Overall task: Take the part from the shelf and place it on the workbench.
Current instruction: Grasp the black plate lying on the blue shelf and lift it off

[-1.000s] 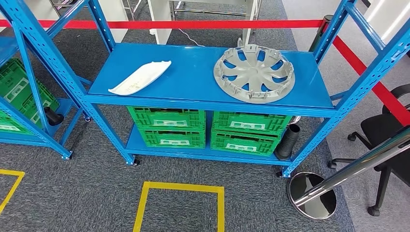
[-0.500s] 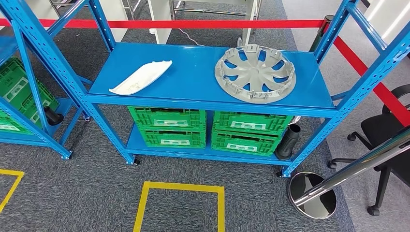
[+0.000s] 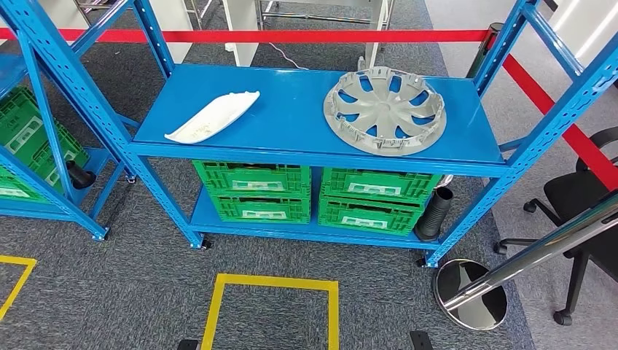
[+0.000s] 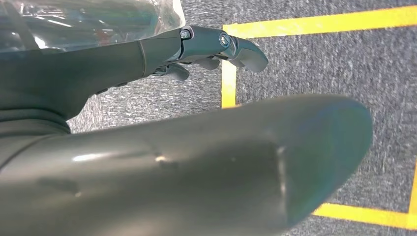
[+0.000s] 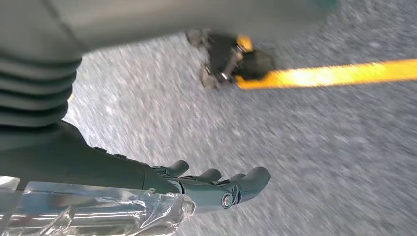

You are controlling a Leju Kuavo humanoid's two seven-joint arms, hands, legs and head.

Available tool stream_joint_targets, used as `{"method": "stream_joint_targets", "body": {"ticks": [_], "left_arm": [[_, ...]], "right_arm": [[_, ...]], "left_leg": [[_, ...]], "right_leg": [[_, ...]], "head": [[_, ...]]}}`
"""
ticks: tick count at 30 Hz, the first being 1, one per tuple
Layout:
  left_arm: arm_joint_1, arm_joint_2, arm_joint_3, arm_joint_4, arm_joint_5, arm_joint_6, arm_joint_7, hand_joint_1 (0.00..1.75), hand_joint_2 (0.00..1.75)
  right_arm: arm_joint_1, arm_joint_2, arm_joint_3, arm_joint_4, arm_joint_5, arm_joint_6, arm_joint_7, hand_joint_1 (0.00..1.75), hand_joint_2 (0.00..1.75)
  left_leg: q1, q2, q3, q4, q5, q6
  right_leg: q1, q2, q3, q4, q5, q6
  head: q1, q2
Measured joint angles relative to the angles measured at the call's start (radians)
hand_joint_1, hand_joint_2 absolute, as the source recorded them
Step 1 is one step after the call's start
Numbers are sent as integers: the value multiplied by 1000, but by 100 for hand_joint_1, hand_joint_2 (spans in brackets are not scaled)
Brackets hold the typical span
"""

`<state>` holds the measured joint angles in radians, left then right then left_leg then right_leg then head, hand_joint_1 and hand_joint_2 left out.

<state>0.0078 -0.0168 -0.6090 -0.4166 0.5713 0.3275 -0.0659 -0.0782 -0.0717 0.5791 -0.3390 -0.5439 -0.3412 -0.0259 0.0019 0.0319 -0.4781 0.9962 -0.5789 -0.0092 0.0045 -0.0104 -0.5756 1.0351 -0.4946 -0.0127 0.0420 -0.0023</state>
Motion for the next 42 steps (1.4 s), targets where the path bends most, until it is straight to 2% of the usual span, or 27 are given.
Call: {"method": "stream_joint_targets", "body": {"ticks": [4, 9, 23, 27, 42], "left_arm": [[-15, 0, -61, 2, 38, 20, -5, 0, 0], [-34, 1, -141, 8, 77, 41, -7, 0, 0], [-62, 5, -270, 20, 115, 66, -7, 0, 0], [-69, 6, -298, 24, 121, 75, -5, 0, 0], [-106, 6, -407, 35, 134, 87, 15, 0, 0]], "right_arm": [[-75, -31, 72, 16, 13, -36, 8, 0, 175], [-145, -79, 154, 29, 105, -58, 56, 0, 175], [-185, -160, 186, -144, 491, 66, 189, 0, 175], [-206, -183, 190, -215, 602, 111, 222, 0, 0], [-318, -253, 209, -527, 1025, 304, 355, 0, 0]], "left_leg": [[0, 0, 1, 0, 0, 0], [-1, 0, 1, 1, 1, 1], [-1, 0, 1, 1, 1, 2], [-2, 0, 1, 1, 1, 2], [-2, 0, 1, 1, 2, 2]], "right_leg": [[0, 0, 0, 0, 0, 1], [-1, 0, 0, 0, 1, 1], [-2, 0, 0, 0, 2, 2], [-2, 0, 0, 0, 2, 3], [-2, 0, 0, 0, 2, 3]], "head": [[0, 0], [0, 0], [0, 0], [0, 0], [0, 0]]}}
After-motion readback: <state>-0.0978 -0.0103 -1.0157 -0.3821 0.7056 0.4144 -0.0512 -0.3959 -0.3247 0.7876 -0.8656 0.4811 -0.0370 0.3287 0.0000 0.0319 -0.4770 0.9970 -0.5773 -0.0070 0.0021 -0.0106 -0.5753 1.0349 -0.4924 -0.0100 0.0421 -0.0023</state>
